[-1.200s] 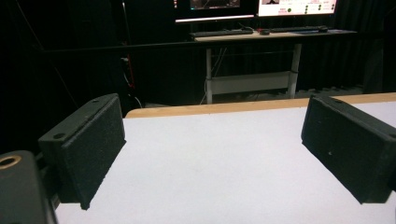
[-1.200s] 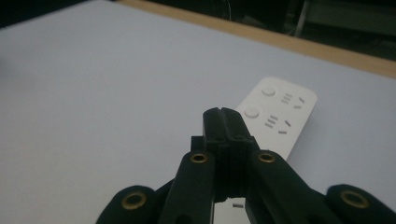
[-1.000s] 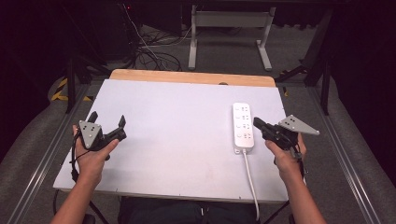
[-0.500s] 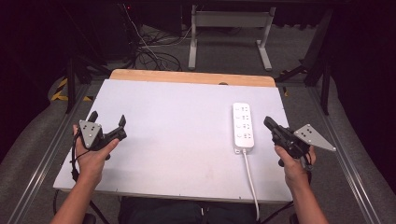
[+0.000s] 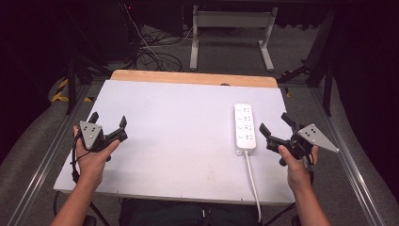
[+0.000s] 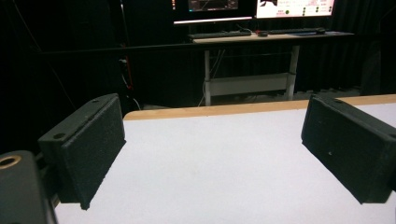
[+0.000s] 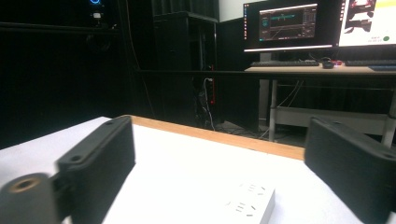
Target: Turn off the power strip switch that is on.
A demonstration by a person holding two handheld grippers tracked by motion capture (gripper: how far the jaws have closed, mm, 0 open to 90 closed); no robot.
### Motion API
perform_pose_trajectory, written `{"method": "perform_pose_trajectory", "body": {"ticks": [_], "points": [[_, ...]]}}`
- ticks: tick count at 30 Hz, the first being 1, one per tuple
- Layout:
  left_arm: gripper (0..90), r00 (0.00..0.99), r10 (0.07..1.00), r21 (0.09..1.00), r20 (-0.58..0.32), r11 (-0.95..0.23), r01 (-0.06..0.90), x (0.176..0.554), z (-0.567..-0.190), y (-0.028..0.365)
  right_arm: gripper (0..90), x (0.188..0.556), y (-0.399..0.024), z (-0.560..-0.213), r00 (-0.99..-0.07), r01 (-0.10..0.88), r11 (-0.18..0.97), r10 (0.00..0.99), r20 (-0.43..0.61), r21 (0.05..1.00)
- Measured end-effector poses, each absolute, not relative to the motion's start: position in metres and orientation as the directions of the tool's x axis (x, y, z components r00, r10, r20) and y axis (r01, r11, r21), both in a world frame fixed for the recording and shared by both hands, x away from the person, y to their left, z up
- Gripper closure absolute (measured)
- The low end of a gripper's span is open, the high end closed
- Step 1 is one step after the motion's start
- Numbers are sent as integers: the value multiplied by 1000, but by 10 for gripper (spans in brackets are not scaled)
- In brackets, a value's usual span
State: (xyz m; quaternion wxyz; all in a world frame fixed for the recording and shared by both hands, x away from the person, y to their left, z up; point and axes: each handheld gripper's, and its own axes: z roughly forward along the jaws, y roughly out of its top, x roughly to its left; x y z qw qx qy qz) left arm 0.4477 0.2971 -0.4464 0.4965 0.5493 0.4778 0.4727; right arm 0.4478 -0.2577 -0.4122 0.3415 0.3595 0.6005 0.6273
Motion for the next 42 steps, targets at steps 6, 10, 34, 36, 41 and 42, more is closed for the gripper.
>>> {"method": "perform_pose_trajectory", "body": {"ticks": [6, 10, 34, 36, 41, 42], "points": [[66, 99, 994, 997, 48, -54, 61, 448, -446, 297, 54, 447, -259, -412, -506, 1, -35, 862, 31, 999], [66, 100, 994, 997, 50, -56, 57, 448, -446, 296, 42, 447, -260, -412, -508, 2, -35, 861, 31, 999], [66, 78, 996, 998, 41, -45, 51, 435, -445, 302, 42, 448, -260, -420, -518, 48, -5, 855, 29, 999], [66, 85, 995, 997, 45, -50, 50, 436, -445, 301, 42, 448, -261, -420, -514, 49, -17, 857, 40, 999], [66, 91, 995, 997, 46, -51, 49, 438, -445, 300, 42, 446, -264, -420, -512, 50, -17, 858, 40, 999], [66, 91, 995, 998, 44, -49, 47, 439, -445, 300, 42, 446, -265, -421, -511, 52, -18, 859, 42, 999]]}}
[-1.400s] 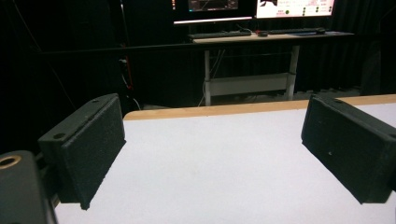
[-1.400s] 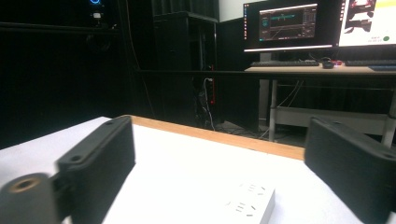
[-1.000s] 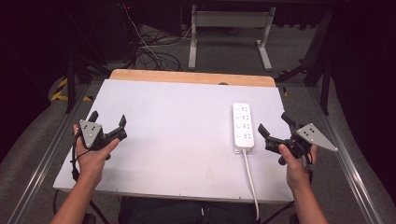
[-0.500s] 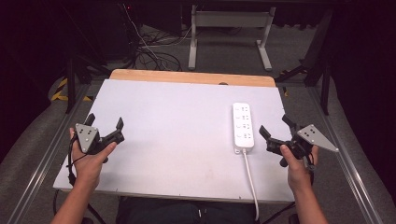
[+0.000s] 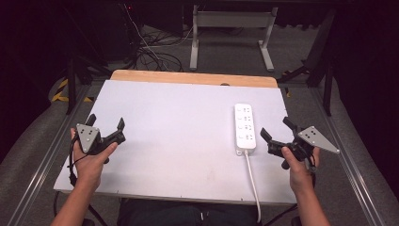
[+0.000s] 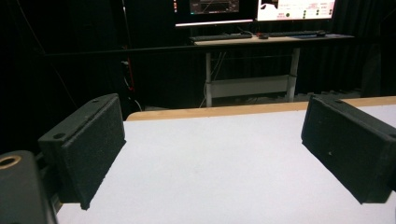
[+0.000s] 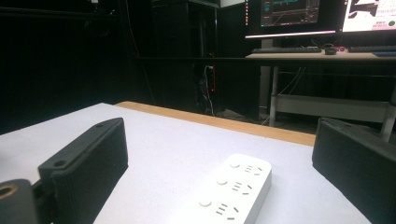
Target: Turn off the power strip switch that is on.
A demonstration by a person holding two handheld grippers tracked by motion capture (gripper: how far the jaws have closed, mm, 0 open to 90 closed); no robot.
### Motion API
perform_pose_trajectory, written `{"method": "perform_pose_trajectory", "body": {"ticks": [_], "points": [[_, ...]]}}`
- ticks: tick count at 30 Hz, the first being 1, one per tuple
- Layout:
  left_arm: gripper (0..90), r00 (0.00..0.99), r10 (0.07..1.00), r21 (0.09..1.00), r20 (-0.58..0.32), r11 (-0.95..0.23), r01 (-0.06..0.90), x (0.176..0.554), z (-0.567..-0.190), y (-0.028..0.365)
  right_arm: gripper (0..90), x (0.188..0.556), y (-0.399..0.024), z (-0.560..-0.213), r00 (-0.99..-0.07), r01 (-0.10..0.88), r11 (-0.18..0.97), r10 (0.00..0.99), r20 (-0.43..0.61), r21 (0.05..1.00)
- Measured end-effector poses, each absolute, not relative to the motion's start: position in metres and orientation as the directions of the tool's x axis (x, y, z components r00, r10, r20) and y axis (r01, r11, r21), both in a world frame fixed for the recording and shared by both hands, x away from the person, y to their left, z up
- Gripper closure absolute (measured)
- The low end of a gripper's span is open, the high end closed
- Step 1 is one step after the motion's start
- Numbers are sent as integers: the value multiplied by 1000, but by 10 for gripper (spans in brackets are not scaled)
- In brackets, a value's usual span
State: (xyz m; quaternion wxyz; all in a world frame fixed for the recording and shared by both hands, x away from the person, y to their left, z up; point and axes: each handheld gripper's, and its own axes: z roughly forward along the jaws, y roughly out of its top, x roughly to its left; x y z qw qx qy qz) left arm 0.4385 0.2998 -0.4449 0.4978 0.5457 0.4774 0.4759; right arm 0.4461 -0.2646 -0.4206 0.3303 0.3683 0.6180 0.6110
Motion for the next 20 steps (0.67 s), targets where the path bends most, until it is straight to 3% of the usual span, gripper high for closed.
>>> {"method": "perform_pose_trajectory", "body": {"ticks": [20], "points": [[66, 92, 994, 997, 51, -57, 56, 445, -446, 299, 41, 450, -266, -424, -513, 61, -10, 857, 40, 998]]}}
